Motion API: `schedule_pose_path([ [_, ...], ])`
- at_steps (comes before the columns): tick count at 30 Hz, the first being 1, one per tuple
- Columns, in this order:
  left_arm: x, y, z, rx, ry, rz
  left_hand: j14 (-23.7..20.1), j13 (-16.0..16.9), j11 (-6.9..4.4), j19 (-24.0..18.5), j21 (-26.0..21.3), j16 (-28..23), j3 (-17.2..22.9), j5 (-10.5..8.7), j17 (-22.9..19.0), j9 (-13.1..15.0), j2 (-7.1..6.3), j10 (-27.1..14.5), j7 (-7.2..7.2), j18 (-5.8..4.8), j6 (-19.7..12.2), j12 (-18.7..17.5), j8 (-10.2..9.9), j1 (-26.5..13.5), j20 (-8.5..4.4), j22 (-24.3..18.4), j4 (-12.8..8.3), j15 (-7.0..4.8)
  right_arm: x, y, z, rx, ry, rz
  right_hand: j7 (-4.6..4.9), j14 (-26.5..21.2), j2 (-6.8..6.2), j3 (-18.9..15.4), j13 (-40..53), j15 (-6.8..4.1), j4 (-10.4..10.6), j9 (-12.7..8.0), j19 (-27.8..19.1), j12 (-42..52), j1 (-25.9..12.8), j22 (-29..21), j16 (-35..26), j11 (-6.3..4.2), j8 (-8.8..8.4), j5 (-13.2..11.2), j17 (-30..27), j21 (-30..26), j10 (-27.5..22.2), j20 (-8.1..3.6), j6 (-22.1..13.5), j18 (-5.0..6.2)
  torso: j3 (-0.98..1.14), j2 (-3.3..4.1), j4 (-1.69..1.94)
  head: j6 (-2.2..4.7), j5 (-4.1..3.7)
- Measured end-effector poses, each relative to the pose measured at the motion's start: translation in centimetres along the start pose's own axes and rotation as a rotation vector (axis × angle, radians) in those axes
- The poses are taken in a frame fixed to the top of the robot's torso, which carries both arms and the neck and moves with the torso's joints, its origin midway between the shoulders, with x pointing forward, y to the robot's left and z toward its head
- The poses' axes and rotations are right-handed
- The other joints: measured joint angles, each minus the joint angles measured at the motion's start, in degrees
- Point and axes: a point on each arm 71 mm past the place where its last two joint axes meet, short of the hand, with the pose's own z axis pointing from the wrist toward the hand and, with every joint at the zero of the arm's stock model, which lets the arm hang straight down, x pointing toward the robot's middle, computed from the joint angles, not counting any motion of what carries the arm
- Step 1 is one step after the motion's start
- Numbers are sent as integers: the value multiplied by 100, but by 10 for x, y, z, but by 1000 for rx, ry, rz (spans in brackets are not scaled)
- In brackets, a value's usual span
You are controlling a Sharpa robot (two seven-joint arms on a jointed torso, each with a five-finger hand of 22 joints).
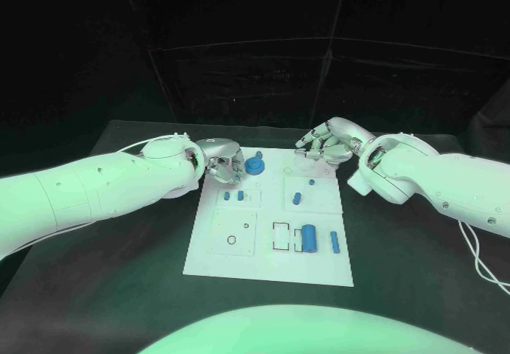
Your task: Assemble the parts on the task board
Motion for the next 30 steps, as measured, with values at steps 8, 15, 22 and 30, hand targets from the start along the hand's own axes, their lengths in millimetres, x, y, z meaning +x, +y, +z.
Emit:
schedule_pose_path([
  [8,1,1,0,-10,9,-1,0,0,0,0,0,0,-1,-4,-3,-3,-7,0,0,0,0,-38,0,-7,0,6,0,0,0,0,0,0,0,0,0,0,0,0,-5,0,0,0,0,0,0,0,0,0,0,0,0,0,0,0,0,0,0,2,1,-9,13],
  [15,1,1,1,-16,13,-1,0,-1,1,0,0,0,-1,-4,-2,-12,-14,-1,0,1,0,-38,-14,-15,0,5,1,0,0,0,0,0,0,0,0,0,0,0,-5,0,0,0,0,0,0,0,0,0,0,0,0,0,0,0,0,0,2,1,1,-9,18],
  [22,2,1,2,-20,23,-1,0,-31,2,0,0,0,-35,-4,-32,-51,-25,-2,0,1,0,-131,-105,-72,0,12,34,0,0,0,0,-1,1,0,0,0,0,0,-4,0,0,0,0,0,0,0,0,0,0,0,-1,0,0,0,0,0,2,1,1,-9,-2],
  [30,3,0,3,-21,34,-2,0,-54,43,0,0,0,-46,-2,-35,-67,-58,-43,0,0,-43,-171,-134,-105,0,20,46,0,1,1,0,-1,1,1,0,0,0,0,-4,0,0,0,0,0,0,0,0,0,0,0,-1,0,0,0,0,0,-3,1,1,-23,-11],
])
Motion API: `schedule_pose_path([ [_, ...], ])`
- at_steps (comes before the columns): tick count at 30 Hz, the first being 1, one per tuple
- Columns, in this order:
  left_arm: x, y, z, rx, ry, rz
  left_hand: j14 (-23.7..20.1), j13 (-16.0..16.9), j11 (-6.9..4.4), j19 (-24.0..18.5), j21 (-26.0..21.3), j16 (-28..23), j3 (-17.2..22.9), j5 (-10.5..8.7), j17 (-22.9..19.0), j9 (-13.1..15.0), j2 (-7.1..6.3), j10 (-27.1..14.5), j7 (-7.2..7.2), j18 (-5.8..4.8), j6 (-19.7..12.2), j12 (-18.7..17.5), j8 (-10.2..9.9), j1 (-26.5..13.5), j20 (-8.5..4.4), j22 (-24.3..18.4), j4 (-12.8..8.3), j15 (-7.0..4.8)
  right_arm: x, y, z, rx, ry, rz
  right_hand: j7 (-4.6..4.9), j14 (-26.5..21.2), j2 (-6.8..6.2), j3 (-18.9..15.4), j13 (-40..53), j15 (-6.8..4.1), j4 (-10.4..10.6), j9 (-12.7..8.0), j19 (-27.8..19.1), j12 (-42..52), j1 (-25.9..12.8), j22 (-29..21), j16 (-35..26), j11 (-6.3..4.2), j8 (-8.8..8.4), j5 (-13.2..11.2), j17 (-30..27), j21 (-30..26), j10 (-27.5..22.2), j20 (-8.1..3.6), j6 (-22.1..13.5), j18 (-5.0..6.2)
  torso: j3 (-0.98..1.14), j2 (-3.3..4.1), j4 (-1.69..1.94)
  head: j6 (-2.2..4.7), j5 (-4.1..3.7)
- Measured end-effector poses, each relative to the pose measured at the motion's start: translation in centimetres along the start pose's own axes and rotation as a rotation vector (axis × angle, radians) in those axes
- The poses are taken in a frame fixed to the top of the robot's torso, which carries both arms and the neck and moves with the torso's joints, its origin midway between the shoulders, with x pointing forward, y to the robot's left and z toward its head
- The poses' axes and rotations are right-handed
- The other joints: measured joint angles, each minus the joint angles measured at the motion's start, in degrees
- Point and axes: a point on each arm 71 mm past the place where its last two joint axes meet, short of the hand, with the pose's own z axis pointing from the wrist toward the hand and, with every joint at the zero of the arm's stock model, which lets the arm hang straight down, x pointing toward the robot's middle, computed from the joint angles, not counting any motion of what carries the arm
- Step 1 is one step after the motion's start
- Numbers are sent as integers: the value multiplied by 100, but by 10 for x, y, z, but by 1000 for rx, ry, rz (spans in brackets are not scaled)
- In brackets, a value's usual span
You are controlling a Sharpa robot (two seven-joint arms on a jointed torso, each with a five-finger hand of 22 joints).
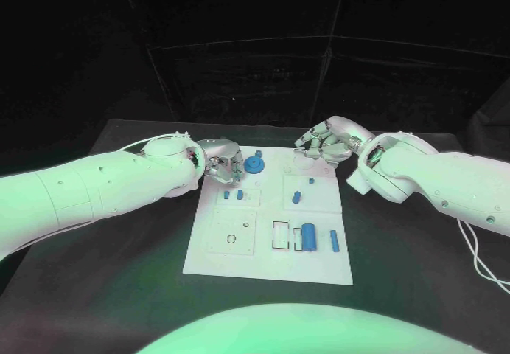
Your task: Assemble the parts on the task board
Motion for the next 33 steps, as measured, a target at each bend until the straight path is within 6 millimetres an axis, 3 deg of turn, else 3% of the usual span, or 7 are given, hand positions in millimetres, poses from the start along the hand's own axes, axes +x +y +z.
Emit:
schedule_pose_path([
  [12,1,1,0,-15,10,-1,5,-142,123,-59,-65,-27,-79,4,-66,-172,-158,-370,78,0,-467,-330,-322,-158,59,-25,79,47,0,0,0,0,0,0,0,0,22,17,-12,0,17,0,-42,0,22,-40,0,0,0,0,-3,-23,0,0,0,0,-1,-1,0,-3,5],
  [14,1,2,0,-19,9,-1,11,-175,140,-66,-112,-27,-96,4,-97,-190,-182,-467,91,0,-481,-399,-351,-181,66,-54,95,94,0,0,0,1,-1,0,13,0,22,17,-12,0,17,0,-42,0,22,-76,-24,1,0,0,-25,-36,-1,0,-13,93,-1,-2,0,-3,5],
  [20,1,7,-4,-34,0,-7,6,-241,221,-132,-338,-67,-135,4,-159,-261,-244,-771,98,0,-654,-579,-451,-162,131,-215,135,139,-2,-2,-1,6,-5,-2,20,-167,-17,82,-292,43,78,0,-318,-321,138,-531,-301,34,48,0,-280,-321,-246,19,-21,96,-1,-4,1,7,3],
  [23,0,11,-7,-41,-12,-16,10,-241,257,-157,-447,-67,-211,4,-184,-310,-268,-927,104,1,-780,-626,-472,-139,155,-289,159,176,-3,-4,-1,11,-6,-6,-3,-205,-41,204,-482,19,-43,12,-350,-513,403,-665,-397,0,122,-21,-372,-396,-313,19,3,181,-3,-7,1,18,0],
  [28,-3,20,-15,-57,-42,-59,3,-241,306,-212,-696,-94,-334,4,-255,-368,-281,-1126,122,0,-839,-676,-486,-126,210,-473,221,209,-6,-8,-4,21,-8,-48,-36,-205,-107,553,-978,19,-220,15,-357,-1049,804,-707,-502,0,185,-511,-456,-445,-370,8,214,181,-3,-10,1,41,-7],
  [31,-5,30,-23,-67,-70,-152,-183,-233,334,-479,-1405,-458,-440,4,-886,-402,-253,-1340,197,113,-827,-676,-477,-6,255,-993,280,277,-9,-11,-6,27,-8,-112,-31,-201,-175,784,-1463,16,-241,5,-304,-1582,928,-738,-617,-19,199,-840,-553,-485,-301,-44,348,180,-4,-13,1,63,-12],
  [33,-7,37,-28,-68,-89,-238,-276,-223,345,-577,-1669,-591,-451,4,-1119,-410,-208,-1353,230,133,-794,-676,-448,39,265,-1183,291,284,-10,-12,-8,29,-7,-161,-55,-173,-231,909,-1697,-13,-267,1,-295,-1847,984,-756,-684,-28,200,-956,-605,-493,-232,-53,435,180,-4,-13,1,85,-29],
])
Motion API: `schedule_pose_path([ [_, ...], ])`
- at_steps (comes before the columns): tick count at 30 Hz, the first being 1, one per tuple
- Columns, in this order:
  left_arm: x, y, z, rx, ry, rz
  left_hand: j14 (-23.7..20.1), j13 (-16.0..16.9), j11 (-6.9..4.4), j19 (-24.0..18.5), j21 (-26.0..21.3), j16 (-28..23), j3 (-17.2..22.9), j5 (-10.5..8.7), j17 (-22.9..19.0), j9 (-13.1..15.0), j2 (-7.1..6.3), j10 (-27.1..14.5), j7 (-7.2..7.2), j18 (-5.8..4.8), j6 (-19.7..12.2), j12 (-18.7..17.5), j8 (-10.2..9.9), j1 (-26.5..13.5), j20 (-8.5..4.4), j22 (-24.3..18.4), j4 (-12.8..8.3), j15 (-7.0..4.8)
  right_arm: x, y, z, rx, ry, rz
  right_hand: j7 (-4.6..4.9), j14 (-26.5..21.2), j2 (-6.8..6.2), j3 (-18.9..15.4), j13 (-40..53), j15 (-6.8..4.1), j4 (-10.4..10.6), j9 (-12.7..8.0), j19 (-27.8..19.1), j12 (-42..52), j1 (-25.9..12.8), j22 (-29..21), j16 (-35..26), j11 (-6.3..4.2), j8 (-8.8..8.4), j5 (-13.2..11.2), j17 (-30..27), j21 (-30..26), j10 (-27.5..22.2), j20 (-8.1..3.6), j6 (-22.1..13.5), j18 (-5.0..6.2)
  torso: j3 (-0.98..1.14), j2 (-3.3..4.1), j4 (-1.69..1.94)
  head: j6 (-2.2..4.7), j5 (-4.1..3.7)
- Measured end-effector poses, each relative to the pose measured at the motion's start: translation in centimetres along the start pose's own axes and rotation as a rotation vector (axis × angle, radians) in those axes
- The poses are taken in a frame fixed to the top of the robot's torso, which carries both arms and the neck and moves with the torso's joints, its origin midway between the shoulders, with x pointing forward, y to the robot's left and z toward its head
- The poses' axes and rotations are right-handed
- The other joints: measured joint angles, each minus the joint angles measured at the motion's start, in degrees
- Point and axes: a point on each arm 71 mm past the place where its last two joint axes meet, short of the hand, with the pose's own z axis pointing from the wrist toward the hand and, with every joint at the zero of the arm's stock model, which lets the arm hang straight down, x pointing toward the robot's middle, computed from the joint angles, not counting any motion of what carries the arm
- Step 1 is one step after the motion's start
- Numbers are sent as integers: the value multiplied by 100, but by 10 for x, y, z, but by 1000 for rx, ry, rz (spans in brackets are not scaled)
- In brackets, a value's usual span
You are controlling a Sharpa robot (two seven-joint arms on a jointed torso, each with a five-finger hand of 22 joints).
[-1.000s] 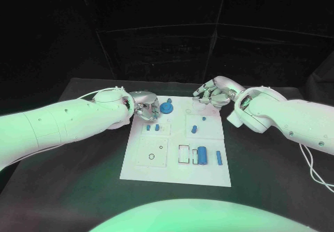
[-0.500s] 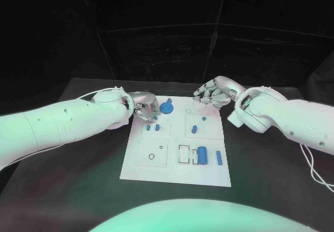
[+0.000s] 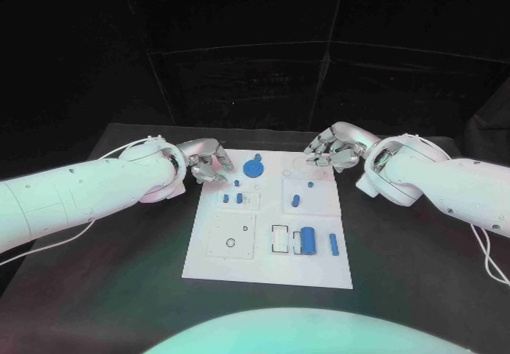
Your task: Assemble the parts on the task board
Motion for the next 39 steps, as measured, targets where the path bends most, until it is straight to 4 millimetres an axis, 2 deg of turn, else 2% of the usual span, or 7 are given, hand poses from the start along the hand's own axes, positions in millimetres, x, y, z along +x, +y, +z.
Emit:
schedule_pose_path([
  [1,-2,3,-3,2,-11,-69,-81,12,0,-83,-203,-101,-11,0,-167,0,12,0,29,2,29,36,4,11,7,-148,11,7,0,0,-1,0,1,-27,-13,0,-28,63,-102,0,-19,0,0,-123,28,-14,-33,-1,0,-64,-27,-30,2,0,56,0,-1,-1,0,13,-14],
  [3,-5,7,-7,11,-29,-187,-316,41,28,-260,-532,-387,-46,0,-642,-11,27,65,72,89,72,166,52,26,28,-373,46,21,0,0,-2,-4,3,-96,-19,0,-80,212,-349,0,-28,-7,0,-398,80,-57,-113,-1,17,-264,-84,-66,1,0,153,0,-4,-1,0,41,-58],
  [7,-11,12,-16,41,-81,-459,-708,119,-27,-458,-765,-838,-80,0,-1351,-12,113,459,55,89,231,473,155,-48,30,-514,114,8,3,1,-4,-15,13,-229,-61,0,-170,429,-763,0,-56,-7,0,-845,170,-138,-283,-2,-71,-464,-222,-147,0,0,267,0,-9,-3,0,88,-158],
  [12,-16,12,-22,81,-145,-732,-810,169,-109,-488,-861,-952,-102,0,-1595,-12,155,777,-24,89,371,703,228,-90,0,-590,137,-59,11,2,-6,-30,32,-365,-67,55,-318,720,-1240,30,-77,-10,84,-1254,125,-27,-286,51,-239,-620,-199,-108,155,44,351,0,-9,-2,0,130,-255],
  [16,-18,9,-25,107,-184,-890,-850,170,-133,-489,-884,-988,-102,0,-1676,-12,178,813,-15,89,399,740,260,-68,0,-611,137,-59,17,4,-8,-39,50,-452,-51,84,-405,855,-1462,42,-105,-10,116,-1421,101,20,-286,59,-320,-678,-167,-106,245,51,380,0,-10,4,-1,158,-313],
  [21,-17,3,-26,129,-205,-998,-871,170,-133,-507,-906,-1035,-118,0,-1743,-11,178,813,-15,88,399,766,260,-68,-19,-628,152,-79,26,5,-8,-45,71,-518,-31,84,-459,923,-1589,42,-122,-9,125,-1511,46,34,-286,79,-383,-688,-154,-106,266,43,401,0,-10,10,-1,174,-357],
  [39,-18,2,-27,143,-237,-1085,-933,169,-112,-507,-928,-1096,-118,0,-1860,-25,200,832,-15,87,398,766,260,-90,-19,-651,152,-58,49,11,-1,-68,132,-575,9,124,-502,1537,-1980,42,-323,-9,166,-1786,92,132,-248,110,-561,-820,-74,-38,460,85,480,-1,1,16,5,144,-335],
])
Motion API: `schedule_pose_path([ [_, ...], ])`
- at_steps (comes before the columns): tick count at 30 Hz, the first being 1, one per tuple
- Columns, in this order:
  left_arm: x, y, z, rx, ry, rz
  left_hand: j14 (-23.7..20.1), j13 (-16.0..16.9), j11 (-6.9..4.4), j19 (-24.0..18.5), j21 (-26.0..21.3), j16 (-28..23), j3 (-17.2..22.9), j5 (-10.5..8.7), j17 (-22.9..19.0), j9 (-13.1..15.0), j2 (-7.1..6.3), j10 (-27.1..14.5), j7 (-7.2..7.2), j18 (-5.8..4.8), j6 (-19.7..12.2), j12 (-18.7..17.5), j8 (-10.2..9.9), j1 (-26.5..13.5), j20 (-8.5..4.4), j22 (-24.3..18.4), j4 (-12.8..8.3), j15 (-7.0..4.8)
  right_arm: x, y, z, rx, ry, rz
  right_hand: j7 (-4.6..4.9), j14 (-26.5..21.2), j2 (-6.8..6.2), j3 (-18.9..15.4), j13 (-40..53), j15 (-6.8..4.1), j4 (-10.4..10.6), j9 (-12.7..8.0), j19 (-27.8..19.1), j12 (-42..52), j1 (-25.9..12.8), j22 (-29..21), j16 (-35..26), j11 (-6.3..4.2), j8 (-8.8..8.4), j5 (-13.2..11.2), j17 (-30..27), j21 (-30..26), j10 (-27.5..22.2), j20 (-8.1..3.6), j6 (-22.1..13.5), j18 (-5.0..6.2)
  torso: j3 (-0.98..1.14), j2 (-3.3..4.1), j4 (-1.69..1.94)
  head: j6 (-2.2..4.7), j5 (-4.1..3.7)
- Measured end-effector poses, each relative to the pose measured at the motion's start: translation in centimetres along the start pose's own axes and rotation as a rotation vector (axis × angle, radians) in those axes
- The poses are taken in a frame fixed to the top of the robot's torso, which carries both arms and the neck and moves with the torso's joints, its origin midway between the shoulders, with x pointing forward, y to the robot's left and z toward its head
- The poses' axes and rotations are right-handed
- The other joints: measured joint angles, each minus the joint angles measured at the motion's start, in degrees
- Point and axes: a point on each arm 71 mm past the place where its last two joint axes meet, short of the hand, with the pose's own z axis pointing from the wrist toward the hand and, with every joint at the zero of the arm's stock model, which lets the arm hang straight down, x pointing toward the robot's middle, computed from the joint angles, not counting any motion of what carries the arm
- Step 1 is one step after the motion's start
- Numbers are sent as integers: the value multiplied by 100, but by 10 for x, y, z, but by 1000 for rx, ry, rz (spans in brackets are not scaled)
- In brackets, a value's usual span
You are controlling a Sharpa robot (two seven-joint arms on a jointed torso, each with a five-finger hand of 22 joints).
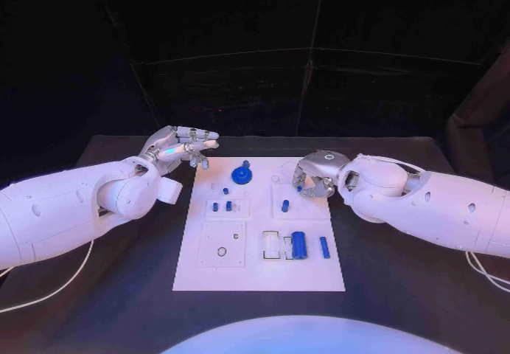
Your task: Assemble the parts on the task board
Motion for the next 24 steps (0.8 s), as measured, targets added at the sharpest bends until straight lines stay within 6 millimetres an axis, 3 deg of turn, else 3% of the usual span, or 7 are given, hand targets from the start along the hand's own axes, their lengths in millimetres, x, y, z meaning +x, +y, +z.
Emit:
schedule_pose_path([
  [13,0,0,0,-2,1,-9,-40,-12,0,0,-63,-55,0,0,-115,-23,0,0,2,-1,-3,0,0,0,0,-35,0,0,3,0,4,3,15,-8,21,20,-75,599,-23,21,-187,0,0,-112,-75,45,0,20,-66,-147,38,47,103,0,104,0,2,1,-1,-24,-4],
  [24,0,0,0,-4,6,-13,-81,-20,0,0,-63,-93,0,0,-179,-32,-1,0,21,-1,-22,0,-1,1,0,-56,0,-1,4,2,7,5,20,-12,-26,51,-45,979,-17,-11,-385,24,102,-143,-227,316,183,-50,-65,-304,206,247,362,-41,326,-1,2,-3,-5,-41,-8],
])
